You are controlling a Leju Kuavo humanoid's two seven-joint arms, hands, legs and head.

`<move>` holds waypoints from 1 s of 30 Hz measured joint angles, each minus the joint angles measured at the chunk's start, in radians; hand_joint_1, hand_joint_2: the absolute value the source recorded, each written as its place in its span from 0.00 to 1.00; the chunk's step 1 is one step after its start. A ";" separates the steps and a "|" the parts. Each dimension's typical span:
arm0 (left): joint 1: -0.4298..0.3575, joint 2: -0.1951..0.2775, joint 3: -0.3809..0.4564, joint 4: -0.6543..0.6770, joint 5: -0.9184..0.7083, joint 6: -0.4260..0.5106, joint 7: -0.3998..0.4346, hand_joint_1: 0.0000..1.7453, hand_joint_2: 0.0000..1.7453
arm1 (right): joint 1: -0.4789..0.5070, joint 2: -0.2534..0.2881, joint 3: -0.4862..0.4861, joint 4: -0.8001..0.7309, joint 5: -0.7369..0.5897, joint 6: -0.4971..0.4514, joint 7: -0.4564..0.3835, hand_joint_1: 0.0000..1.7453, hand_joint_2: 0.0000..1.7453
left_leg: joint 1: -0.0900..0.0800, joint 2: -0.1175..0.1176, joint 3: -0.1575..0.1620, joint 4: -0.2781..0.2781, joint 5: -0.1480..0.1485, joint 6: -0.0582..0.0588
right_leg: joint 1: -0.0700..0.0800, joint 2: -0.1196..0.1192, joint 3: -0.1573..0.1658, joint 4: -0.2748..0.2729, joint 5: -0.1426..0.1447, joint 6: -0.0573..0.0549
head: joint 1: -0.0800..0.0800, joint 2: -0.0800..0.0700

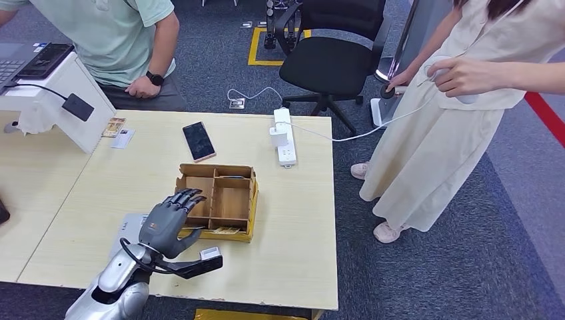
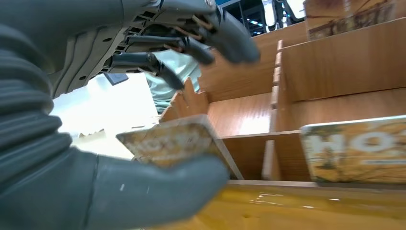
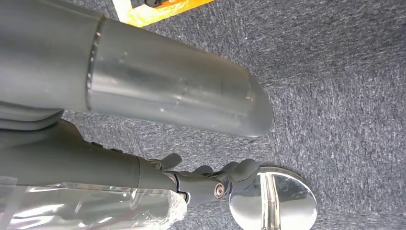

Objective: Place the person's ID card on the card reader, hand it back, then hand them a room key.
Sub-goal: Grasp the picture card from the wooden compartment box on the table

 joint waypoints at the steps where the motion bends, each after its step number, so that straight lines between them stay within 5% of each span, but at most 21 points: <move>1: 0.001 0.003 0.000 0.000 0.003 0.000 0.000 0.98 1.00 | 0.000 0.000 0.000 0.000 0.000 -0.001 -0.001 0.00 0.00 | 0.000 0.000 0.000 0.000 0.000 0.000 | 0.000 0.000 0.000 0.000 0.000 0.000 | 0.000 0.000; 10: 0.020 0.015 0.000 0.000 0.019 0.000 -0.002 0.99 1.00 | 0.001 0.000 0.000 0.000 -0.008 -0.001 -0.004 0.00 0.00 | 0.000 0.000 0.000 0.000 0.000 0.000 | 0.000 0.000 0.000 0.000 0.000 0.000 | 0.000 0.000; 19: 0.045 0.015 0.010 -0.020 0.041 0.013 -0.019 0.73 1.00 | 0.002 0.000 0.000 0.000 -0.014 -0.002 -0.005 0.00 0.00 | 0.000 0.000 0.000 0.000 0.000 0.000 | 0.000 0.000 0.000 0.000 0.000 0.000 | 0.000 0.000; 23: 0.052 0.014 0.012 -0.031 0.041 0.016 -0.025 0.98 1.00 | 0.002 -0.001 0.000 0.000 -0.014 -0.006 -0.005 0.00 0.00 | 0.000 0.000 0.000 0.000 0.000 0.000 | 0.000 0.000 0.000 0.000 0.000 0.000 | 0.000 0.000; 30: 0.051 0.014 0.017 -0.037 0.037 0.029 -0.040 1.00 1.00 | 0.006 -0.008 0.000 0.000 -0.010 -0.018 -0.001 0.00 0.00 | 0.000 0.000 0.000 0.000 0.000 0.000 | 0.000 0.000 0.000 0.000 0.000 0.000 | 0.000 0.000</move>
